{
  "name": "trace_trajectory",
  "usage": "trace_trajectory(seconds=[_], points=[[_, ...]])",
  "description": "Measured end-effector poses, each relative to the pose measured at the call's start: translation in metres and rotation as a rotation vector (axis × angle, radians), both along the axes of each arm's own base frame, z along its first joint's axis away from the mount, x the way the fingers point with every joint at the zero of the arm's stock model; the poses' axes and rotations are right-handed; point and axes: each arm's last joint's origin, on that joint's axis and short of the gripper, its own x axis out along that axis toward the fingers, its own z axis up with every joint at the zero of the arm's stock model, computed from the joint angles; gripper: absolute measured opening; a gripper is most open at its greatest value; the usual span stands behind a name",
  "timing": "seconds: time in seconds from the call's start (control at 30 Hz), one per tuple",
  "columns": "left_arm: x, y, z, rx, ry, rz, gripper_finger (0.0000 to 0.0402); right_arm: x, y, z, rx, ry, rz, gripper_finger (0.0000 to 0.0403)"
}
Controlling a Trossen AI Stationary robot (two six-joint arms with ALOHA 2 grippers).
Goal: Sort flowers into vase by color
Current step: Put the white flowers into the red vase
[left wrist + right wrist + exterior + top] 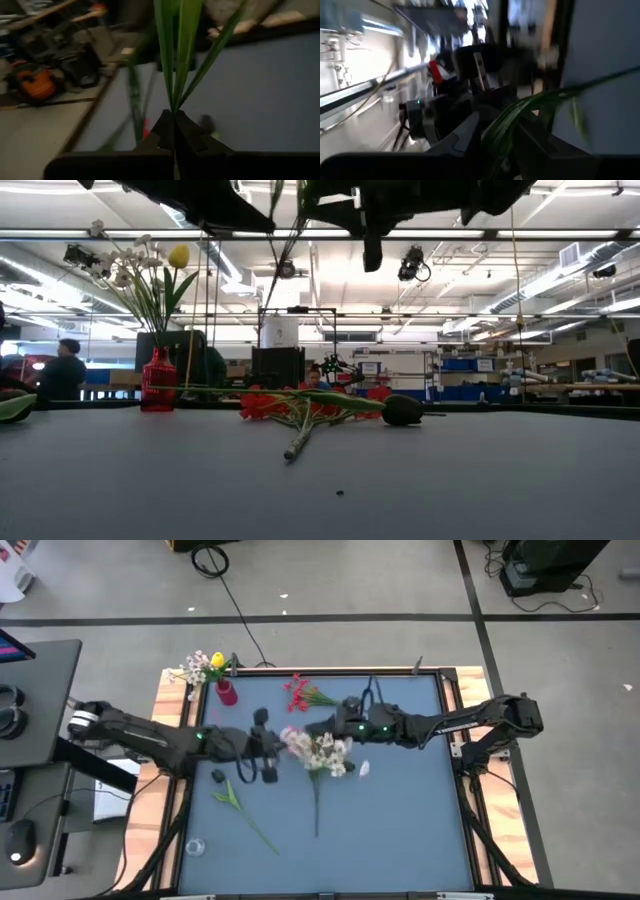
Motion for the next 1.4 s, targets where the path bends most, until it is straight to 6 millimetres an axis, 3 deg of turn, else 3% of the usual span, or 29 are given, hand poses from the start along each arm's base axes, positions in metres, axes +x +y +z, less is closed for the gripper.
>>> trace_trajectory(seconds=[0.2, 0.47, 0.6, 0.7, 0.9, 1.07, 1.2, 1.4], points=[[-0.035, 0.036, 0.022, -0.059, -0.047, 0.151, 0.0000, -0.011, -0.015, 0.017, -0.251, 0.012, -0.283, 0.0116], [-0.070, 0.075, 0.038, -0.096, -0.128, 0.316, 0.0000, -0.011, -0.032, 0.013, -0.302, 0.041, -0.311, 0.0116], [-0.079, 0.087, 0.044, -0.138, -0.210, 0.394, 0.0000, -0.015, -0.052, 0.021, -0.389, -0.002, -0.376, 0.0116], [-0.082, 0.094, 0.048, -0.195, -0.281, 0.442, 0.0000, -0.022, -0.078, 0.026, -0.392, -0.046, -0.373, 0.0114], [-0.073, 0.108, 0.054, -0.212, -0.402, 0.486, 0.0000, -0.033, -0.116, 0.028, -0.481, -0.015, -0.311, 0.0113], [-0.050, 0.123, 0.051, -0.267, -0.488, 0.435, 0.0000, -0.043, -0.137, 0.028, -0.548, 0.008, -0.295, 0.0113], [-0.031, 0.131, 0.051, -0.290, -0.483, 0.437, 0.0000, -0.047, -0.144, 0.027, -0.593, 0.004, -0.223, 0.0113], [-0.017, 0.137, 0.078, -0.222, -0.501, 0.372, 0.0000, -0.049, -0.147, 0.026, -0.650, 0.011, -0.143, 0.0113]])
